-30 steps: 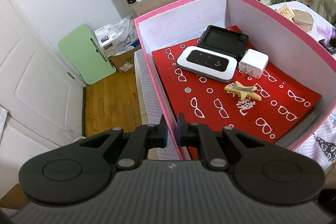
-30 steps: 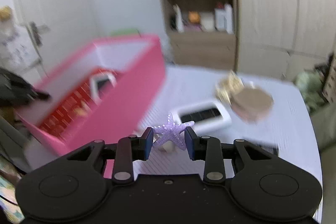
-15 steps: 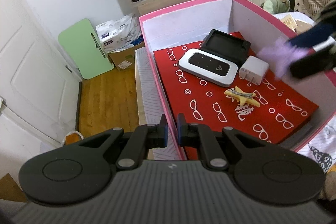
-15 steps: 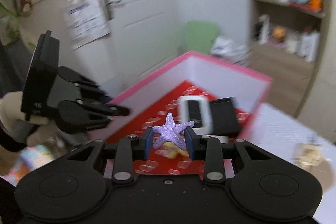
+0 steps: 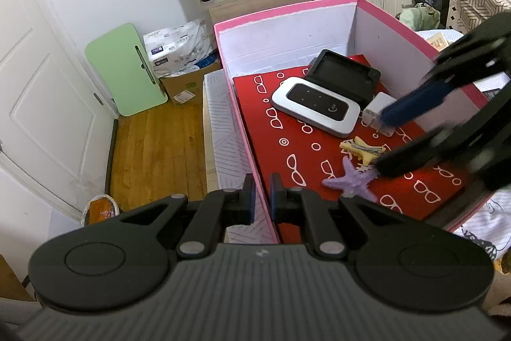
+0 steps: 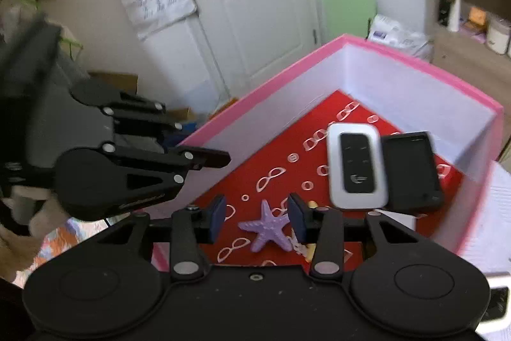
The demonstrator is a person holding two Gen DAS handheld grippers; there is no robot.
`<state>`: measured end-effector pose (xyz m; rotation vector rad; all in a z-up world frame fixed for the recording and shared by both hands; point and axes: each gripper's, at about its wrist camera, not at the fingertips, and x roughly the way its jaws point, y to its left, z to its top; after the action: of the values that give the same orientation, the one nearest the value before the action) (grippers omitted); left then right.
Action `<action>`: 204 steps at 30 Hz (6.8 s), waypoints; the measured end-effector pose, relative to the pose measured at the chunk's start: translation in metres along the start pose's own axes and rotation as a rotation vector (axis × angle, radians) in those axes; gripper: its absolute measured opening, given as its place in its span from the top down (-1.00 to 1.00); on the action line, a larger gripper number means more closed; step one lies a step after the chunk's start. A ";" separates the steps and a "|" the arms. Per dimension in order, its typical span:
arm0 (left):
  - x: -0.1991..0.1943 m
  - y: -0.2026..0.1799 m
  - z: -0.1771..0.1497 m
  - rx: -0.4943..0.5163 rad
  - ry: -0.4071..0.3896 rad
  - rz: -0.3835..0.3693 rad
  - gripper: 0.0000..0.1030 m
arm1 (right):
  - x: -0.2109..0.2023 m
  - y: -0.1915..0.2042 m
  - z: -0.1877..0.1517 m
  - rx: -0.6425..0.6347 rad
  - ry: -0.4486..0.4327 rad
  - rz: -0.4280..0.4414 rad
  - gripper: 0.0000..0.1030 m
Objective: Organize rigid objects
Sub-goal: 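Lower the purple starfish into the box and open the right gripper, then grasp the black battery with the right gripper, then carry the black battery into the box and open the right gripper, then grasp the silver keys with the right gripper, then drop the keys into the box and open the right gripper, then grasp the beige round case with the right gripper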
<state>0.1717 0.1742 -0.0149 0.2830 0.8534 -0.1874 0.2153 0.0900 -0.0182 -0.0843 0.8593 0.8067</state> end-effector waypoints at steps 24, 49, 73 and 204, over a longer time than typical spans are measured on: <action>0.003 -0.002 0.002 -0.043 0.010 0.011 0.85 | -0.119 -0.115 -0.164 0.457 -0.054 -0.596 -0.41; 0.004 0.001 0.003 -0.023 0.016 0.005 0.85 | -0.099 -0.148 -0.163 0.528 -0.068 -0.644 -0.36; 0.004 -0.002 0.004 0.005 0.017 0.011 0.85 | -0.067 -0.013 -0.013 0.130 -0.047 -0.104 -0.37; 0.005 0.011 -0.002 -0.055 -0.016 -0.068 0.80 | -0.094 -0.194 -0.086 0.290 0.077 -0.639 -0.42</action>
<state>0.1760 0.1853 -0.0180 0.2006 0.8521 -0.2291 0.2528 -0.1353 -0.0563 -0.1256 0.9409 0.0785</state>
